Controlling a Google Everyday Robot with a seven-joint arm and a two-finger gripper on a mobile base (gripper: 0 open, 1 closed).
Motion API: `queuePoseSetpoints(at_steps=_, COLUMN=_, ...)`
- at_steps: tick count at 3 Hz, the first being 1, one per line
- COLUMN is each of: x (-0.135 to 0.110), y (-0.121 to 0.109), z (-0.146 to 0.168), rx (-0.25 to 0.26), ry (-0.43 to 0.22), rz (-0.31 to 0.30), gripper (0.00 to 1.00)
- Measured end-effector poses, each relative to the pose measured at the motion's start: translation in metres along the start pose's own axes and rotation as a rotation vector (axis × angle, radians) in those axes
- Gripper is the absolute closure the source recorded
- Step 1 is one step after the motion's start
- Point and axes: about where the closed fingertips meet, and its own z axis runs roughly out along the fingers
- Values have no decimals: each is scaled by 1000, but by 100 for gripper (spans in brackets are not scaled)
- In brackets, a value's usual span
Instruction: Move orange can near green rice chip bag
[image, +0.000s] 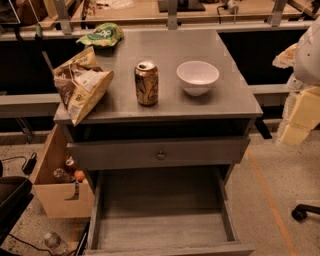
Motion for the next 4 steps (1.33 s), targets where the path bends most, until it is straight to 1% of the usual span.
queuePoseSetpoints(at_steps=1, x=-1, y=0, z=-1, rx=4, ry=0, rz=2, gripper=0)
queuePoseSetpoints(at_steps=2, x=-22, y=-11, z=-1, rx=52, ry=-84, rz=54, gripper=0)
queuePoseSetpoints(at_steps=3, x=-39, y=-14, z=26, rx=57, ry=-262, rz=144, gripper=0)
queuePoseSetpoints(at_steps=4, x=-49, y=-18, z=61, rx=58, ry=-478, rz=169, gripper=0)
